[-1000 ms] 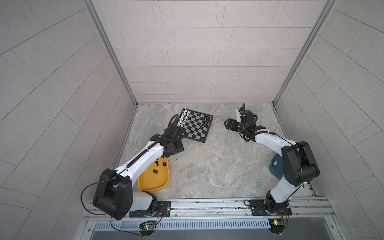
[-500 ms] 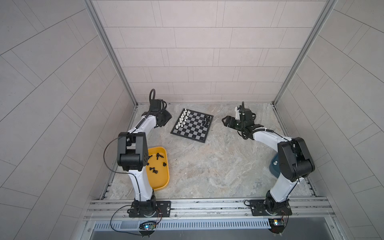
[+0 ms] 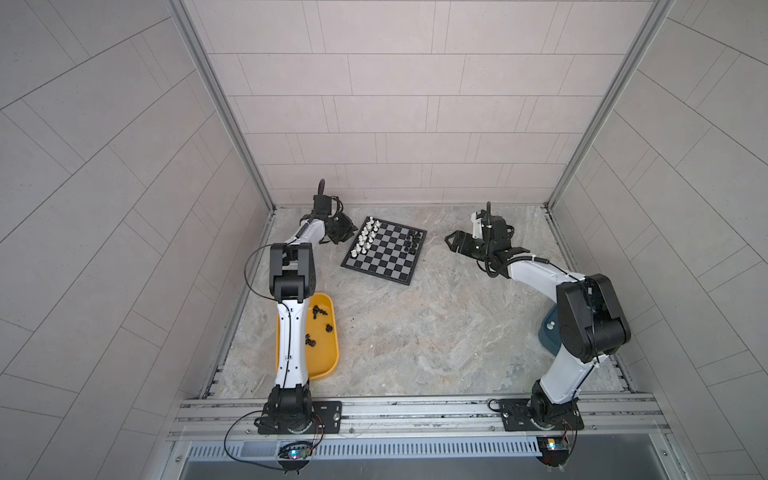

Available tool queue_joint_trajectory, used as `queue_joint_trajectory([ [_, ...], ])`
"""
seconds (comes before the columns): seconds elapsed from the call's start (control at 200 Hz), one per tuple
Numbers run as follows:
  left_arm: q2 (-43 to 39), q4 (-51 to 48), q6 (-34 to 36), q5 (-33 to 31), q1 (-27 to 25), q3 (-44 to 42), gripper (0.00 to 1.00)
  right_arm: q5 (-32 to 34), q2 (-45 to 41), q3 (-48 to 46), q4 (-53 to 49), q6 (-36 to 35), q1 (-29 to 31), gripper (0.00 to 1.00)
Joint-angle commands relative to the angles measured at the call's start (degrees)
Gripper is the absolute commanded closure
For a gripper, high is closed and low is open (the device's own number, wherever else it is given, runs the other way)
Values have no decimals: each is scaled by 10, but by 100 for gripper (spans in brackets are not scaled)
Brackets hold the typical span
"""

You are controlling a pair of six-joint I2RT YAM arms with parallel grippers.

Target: Set up the chess pieces on the board

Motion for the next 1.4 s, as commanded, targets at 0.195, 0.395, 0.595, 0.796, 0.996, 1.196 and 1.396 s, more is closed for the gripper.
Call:
queue_joint_trajectory([
  [0.195,76,-43,6,85,-2,79,75,4,-41,1,-21,2,-24,17],
  [0.395,97,-53,18,114,-25,99,77,5,-64,-16,-26,14,-44,17],
  [0.595,95,-63,36,121,-56,104,77,31,-120,-53,-48,22,-70,17],
  [0.796,91,-119,92,115,-104,124,77,53,-171,-109,-80,30,-102,17],
  [0.996,96,-130,99,124,-161,122,77,43,-251,-184,-91,45,-128,17],
  [1.196,97,-177,142,134,-222,130,77,83,-394,-261,-151,30,-144,15],
  [1.396,88,-220,167,129,-281,134,76,78,-454,-284,-192,6,-168,12],
])
